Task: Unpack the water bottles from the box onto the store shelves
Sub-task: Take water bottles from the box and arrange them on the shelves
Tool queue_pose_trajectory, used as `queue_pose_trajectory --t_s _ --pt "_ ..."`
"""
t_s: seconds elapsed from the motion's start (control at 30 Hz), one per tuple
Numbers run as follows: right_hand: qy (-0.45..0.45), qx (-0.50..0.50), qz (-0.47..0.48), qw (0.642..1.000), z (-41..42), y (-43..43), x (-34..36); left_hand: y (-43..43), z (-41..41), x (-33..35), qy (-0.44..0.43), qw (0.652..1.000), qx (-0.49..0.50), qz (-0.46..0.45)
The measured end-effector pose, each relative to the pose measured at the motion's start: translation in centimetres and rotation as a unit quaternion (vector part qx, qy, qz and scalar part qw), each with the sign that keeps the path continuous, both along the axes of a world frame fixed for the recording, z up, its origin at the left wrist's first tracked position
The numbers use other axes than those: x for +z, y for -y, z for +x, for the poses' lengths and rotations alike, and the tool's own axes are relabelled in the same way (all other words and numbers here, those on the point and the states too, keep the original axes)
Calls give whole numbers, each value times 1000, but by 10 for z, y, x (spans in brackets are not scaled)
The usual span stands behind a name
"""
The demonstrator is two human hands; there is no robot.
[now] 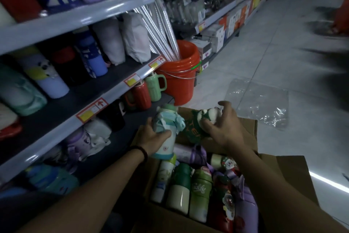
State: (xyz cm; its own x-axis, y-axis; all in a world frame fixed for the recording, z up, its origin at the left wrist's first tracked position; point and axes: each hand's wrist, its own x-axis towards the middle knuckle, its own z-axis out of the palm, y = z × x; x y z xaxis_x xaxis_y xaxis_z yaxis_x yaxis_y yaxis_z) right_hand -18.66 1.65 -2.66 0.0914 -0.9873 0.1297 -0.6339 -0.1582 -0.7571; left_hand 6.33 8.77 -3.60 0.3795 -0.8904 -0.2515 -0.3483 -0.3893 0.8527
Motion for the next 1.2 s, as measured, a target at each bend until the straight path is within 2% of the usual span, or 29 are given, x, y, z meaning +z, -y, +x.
queue_pose_trajectory --t_s 0.1,0.2,0.4,0.6,0.8,1.03,1.2 --pt "-15 47 -40 998 13 -9 31 -26 -7 31 -229 968 94 -50" --pt "-13 74 -73 994 34 -24 61 -46 -3 56 -289 945 112 -105" --pt "13 108 -150 983 68 -48 120 -86 25 106 -233 952 84 -181" --pt "12 146 -217 965 109 -68 187 -143 58 148 -204 940 140 -237" --pt "40 199 -276 940 168 -107 243 -206 110 195 -109 930 166 -308" --pt "84 263 -285 918 234 -153 288 -269 168 250 -13 892 262 -367" --pt "110 284 -282 910 275 -178 308 -303 199 292 22 861 297 -412"
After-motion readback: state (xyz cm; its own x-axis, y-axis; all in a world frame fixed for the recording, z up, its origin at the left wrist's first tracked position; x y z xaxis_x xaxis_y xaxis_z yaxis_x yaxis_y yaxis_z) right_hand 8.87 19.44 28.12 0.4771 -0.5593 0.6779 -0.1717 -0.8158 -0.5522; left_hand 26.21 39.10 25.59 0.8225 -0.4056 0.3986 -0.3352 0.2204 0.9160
